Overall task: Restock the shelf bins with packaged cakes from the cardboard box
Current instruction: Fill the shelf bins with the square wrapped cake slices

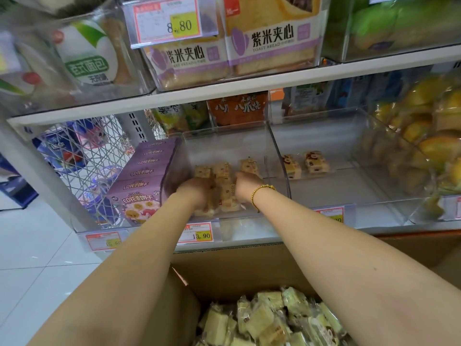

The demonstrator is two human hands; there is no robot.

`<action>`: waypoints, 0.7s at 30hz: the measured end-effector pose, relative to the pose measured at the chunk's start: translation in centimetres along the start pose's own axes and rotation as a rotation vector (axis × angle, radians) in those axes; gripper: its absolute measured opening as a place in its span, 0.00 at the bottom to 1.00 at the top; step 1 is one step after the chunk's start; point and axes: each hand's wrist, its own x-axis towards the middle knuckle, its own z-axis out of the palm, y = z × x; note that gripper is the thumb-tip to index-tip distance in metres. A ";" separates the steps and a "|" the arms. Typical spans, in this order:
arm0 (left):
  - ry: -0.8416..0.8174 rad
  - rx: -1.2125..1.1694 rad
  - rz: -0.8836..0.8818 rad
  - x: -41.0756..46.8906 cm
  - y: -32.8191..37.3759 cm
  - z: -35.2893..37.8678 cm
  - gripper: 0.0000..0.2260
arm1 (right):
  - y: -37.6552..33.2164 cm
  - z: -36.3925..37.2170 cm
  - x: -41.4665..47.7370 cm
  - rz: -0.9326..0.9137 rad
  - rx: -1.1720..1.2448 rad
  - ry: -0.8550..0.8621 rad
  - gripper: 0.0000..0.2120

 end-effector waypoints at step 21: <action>0.159 -0.344 0.509 -13.7 6.9 11.4 0.16 | 11.4 3.2 -17.6 -0.098 0.173 0.172 0.08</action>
